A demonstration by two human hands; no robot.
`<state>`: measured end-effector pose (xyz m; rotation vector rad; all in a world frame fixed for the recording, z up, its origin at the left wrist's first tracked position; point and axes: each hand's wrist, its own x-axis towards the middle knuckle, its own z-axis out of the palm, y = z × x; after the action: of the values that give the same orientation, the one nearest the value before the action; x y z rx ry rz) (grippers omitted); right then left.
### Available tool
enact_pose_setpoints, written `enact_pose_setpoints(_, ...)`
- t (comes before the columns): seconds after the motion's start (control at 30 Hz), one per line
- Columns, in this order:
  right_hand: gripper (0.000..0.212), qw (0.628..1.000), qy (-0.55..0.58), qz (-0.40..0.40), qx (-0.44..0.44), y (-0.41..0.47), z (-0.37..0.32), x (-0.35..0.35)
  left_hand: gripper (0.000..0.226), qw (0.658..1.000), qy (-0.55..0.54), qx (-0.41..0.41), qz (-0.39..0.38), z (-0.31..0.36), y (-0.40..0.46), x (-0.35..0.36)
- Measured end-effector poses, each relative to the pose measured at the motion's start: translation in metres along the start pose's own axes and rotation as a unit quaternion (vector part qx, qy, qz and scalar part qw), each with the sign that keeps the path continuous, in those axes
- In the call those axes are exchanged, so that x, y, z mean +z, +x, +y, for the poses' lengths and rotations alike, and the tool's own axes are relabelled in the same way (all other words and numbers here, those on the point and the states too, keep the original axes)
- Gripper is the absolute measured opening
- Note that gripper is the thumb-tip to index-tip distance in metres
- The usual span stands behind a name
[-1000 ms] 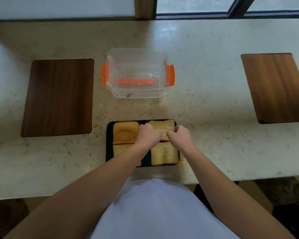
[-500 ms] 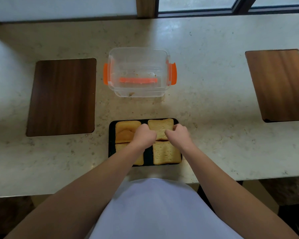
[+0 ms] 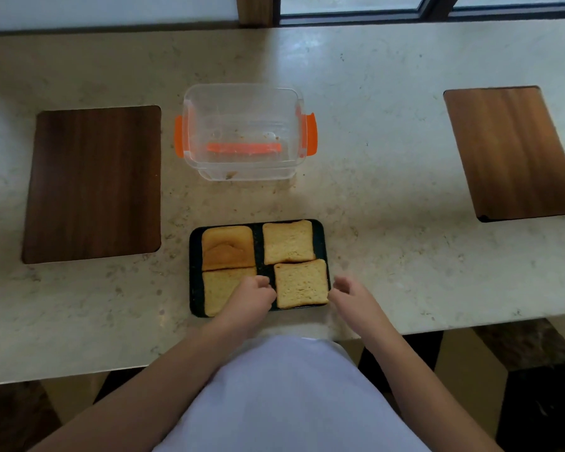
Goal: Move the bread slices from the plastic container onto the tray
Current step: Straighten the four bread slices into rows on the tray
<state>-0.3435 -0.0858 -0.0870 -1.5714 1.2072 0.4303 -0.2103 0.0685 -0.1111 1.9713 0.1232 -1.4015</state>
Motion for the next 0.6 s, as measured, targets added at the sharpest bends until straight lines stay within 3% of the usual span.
enact_pose_setpoints(0.43,0.048,1.000,0.029,-0.003,-0.006,0.006,-0.008,0.011,0.046,0.999,-0.035,-0.031,-0.016,0.006,-0.001,0.003)
enact_pose_setpoints(0.6,0.021,1.000,0.023,0.011,-0.009,0.008,-0.007,0.016,0.022,0.999,-0.035,-0.031,-0.004,0.013,-0.005,0.007)
